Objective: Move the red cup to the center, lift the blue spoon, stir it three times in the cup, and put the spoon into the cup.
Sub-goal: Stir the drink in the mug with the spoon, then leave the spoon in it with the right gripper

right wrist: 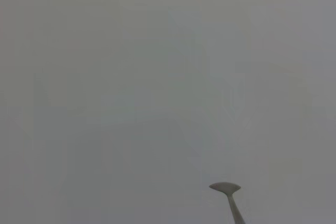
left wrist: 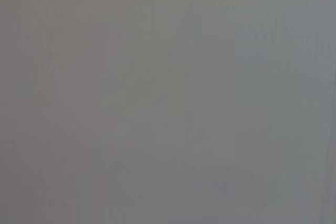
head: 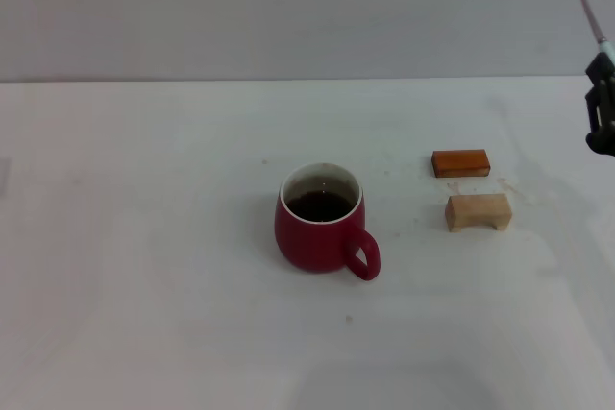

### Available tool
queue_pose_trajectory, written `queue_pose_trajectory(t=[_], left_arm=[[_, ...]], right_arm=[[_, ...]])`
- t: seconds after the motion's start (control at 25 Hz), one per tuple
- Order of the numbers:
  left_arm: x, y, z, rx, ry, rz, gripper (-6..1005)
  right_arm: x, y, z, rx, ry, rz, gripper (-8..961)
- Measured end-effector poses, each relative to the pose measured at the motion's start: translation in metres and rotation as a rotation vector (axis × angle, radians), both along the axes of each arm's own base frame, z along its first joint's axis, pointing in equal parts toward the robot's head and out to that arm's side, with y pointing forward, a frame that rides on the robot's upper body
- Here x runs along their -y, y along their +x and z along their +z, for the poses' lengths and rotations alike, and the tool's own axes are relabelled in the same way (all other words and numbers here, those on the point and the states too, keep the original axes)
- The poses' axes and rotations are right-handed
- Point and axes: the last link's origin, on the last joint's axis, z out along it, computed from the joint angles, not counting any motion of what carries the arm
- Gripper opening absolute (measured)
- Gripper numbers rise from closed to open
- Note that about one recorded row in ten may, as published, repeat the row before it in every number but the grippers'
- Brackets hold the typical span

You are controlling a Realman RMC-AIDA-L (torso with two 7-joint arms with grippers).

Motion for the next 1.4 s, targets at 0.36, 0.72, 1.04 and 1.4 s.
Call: queue_pose_trajectory(t=[0.36,0.72,1.04,1.4], left_arm=[[0.0,0.001,-0.001,0.002,0.0,-0.002,862],[0.0,0.0,-0.001,0.002,0.0,0.0,862],[0.0,0.0,-0.001,0.002,0.0,-0.001,862],[0.0,0.001,-0.001,0.003,0.0,-0.002,862]], right_arm=[[-0.016,-0.028,0.024,0.138,-0.137,-0.06,153],[-0.03,-0.049,0.031,0.224,-0.25,-0.1,153],[-0.041,-0.082,0.039,0.325,-0.335,-0.103,153],[-0.054,-0.123,0.038,0.425,-0.452,-0.062,155]])
